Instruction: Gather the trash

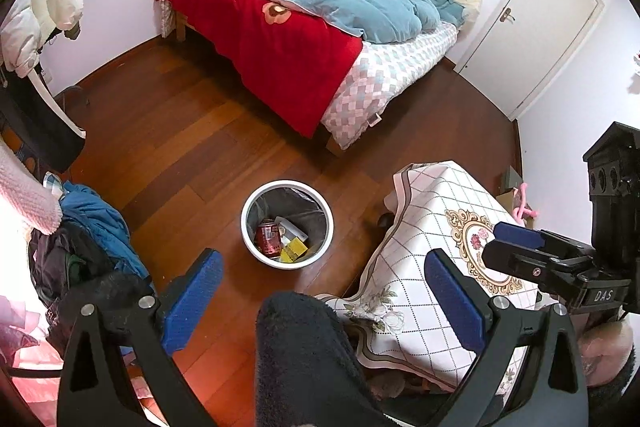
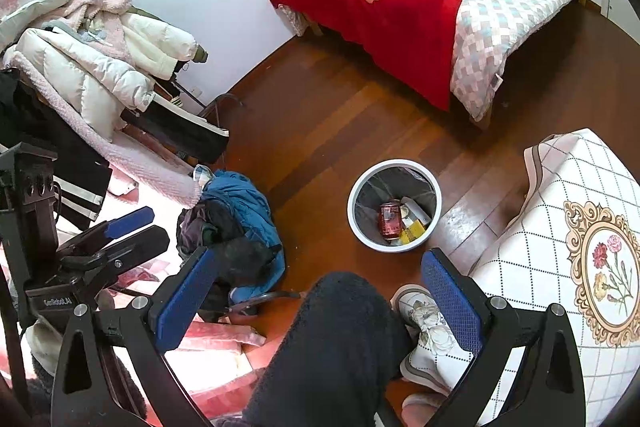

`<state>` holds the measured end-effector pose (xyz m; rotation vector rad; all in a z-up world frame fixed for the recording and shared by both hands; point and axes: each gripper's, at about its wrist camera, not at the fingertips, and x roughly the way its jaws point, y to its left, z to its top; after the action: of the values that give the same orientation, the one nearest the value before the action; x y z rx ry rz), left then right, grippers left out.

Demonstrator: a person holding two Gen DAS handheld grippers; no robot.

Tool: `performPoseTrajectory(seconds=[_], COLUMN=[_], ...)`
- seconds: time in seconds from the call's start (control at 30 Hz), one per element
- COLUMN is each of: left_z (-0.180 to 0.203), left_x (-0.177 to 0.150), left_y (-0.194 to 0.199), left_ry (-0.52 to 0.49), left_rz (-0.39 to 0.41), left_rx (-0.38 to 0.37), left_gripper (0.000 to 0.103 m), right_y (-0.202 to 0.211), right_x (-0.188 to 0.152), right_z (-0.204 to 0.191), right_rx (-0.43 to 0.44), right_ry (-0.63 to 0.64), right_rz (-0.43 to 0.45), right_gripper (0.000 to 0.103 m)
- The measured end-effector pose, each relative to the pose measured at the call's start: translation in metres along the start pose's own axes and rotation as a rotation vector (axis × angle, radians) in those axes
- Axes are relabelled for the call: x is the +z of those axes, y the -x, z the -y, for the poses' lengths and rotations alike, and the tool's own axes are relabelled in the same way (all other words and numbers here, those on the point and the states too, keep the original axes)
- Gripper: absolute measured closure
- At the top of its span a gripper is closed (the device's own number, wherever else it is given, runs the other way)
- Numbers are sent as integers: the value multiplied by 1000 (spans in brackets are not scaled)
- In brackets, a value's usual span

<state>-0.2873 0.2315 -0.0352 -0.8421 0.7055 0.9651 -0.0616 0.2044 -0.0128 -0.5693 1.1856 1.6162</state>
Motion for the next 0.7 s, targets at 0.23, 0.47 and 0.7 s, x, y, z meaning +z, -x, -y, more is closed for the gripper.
performPoseTrajectory(seconds=[0.23, 0.47, 0.7], left_z=[-1, 1, 4], left_x=[-1, -3, -2], left_y=[2, 4, 7], left_ry=[0, -7, -9], left_rz=[-1, -11, -11], left_rx=[-6, -21, -29], left_gripper=[0, 0, 0], right_y=[0, 0, 1], right_x=[-1, -1, -3], right_z=[-6, -7, -9], right_rx=[4, 10, 8], right_ry=[9, 10, 11], right_rz=[-5, -19, -23], right_gripper=[0, 0, 0])
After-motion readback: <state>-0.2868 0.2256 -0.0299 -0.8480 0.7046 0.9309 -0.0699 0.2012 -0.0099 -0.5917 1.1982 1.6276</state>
